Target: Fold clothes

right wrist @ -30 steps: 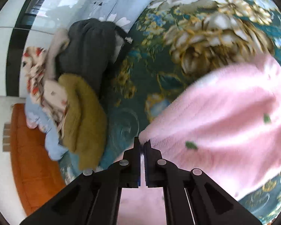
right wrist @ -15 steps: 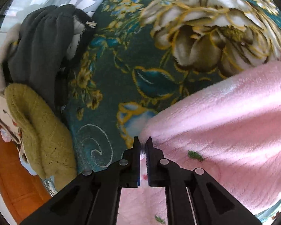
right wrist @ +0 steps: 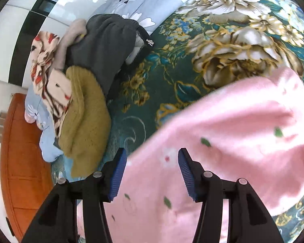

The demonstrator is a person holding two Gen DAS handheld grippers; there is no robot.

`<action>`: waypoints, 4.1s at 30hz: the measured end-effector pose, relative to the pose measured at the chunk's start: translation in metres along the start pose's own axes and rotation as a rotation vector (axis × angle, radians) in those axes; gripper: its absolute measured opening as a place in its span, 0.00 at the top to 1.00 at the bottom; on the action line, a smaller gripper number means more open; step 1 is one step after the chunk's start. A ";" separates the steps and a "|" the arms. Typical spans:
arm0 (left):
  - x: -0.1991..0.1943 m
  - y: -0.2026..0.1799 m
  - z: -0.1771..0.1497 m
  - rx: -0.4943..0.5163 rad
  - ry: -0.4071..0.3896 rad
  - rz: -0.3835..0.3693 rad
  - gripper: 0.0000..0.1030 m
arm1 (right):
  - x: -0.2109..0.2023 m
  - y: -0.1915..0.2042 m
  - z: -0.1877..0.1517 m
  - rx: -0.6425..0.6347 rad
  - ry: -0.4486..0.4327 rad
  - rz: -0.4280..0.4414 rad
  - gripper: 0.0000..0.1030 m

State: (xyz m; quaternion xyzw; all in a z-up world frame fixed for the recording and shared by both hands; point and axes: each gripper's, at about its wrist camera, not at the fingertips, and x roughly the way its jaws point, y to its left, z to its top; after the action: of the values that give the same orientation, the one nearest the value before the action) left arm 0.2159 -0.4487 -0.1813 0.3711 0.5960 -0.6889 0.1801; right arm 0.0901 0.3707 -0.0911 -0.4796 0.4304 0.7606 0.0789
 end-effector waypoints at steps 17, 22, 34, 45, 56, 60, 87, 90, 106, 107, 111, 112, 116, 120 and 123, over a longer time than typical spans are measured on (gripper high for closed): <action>-0.055 -0.035 0.038 0.106 -0.174 0.001 1.00 | -0.043 -0.009 -0.046 -0.055 0.017 -0.034 0.47; -0.051 -0.004 0.040 -0.015 -0.125 -0.037 0.99 | -0.029 -0.022 -0.053 0.036 0.055 -0.029 0.47; -0.016 -0.001 0.001 0.052 -0.010 -0.110 0.30 | -0.035 -0.005 -0.057 0.003 0.062 -0.024 0.47; 0.002 0.001 -0.011 0.099 0.001 -0.132 0.29 | -0.053 0.049 -0.073 -0.085 0.024 -0.083 0.47; -0.003 0.020 -0.010 0.118 -0.003 -0.312 0.29 | -0.064 0.135 -0.107 -0.224 0.009 -0.130 0.47; -0.004 0.019 -0.011 0.150 0.002 -0.345 0.29 | -0.076 0.160 -0.117 -0.264 -0.008 -0.143 0.47; -0.015 0.035 0.001 0.073 0.044 -0.513 0.29 | -0.124 0.212 -0.160 -0.360 -0.083 -0.148 0.47; -0.017 0.034 0.001 0.081 0.035 -0.520 0.29 | -0.122 0.214 -0.161 -0.371 -0.077 -0.150 0.47; -0.008 0.025 -0.004 0.137 0.059 -0.495 0.28 | -0.115 0.209 -0.159 -0.364 -0.064 -0.150 0.47; -0.008 0.025 -0.004 0.141 0.060 -0.493 0.28 | -0.115 0.208 -0.159 -0.365 -0.064 -0.149 0.47; -0.008 0.024 -0.005 0.154 0.065 -0.484 0.28 | -0.110 0.198 -0.160 -0.360 -0.051 -0.163 0.47; -0.009 0.024 -0.006 0.157 0.066 -0.482 0.28 | -0.108 0.195 -0.159 -0.355 -0.047 -0.165 0.47; -0.010 0.024 -0.009 0.173 0.070 -0.470 0.28 | -0.104 0.180 -0.155 -0.313 -0.047 -0.158 0.47; -0.013 0.027 -0.014 0.200 0.082 -0.444 0.28 | -0.096 0.166 -0.152 -0.305 -0.042 -0.131 0.47; -0.015 0.025 -0.018 0.219 0.079 -0.409 0.28 | -0.087 0.154 -0.151 -0.297 -0.035 -0.125 0.47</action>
State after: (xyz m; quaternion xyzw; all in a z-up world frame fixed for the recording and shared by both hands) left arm 0.2489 -0.4397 -0.1881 0.2869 0.5872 -0.7564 -0.0280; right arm 0.1540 0.1904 0.0418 -0.4985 0.2811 0.8177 0.0619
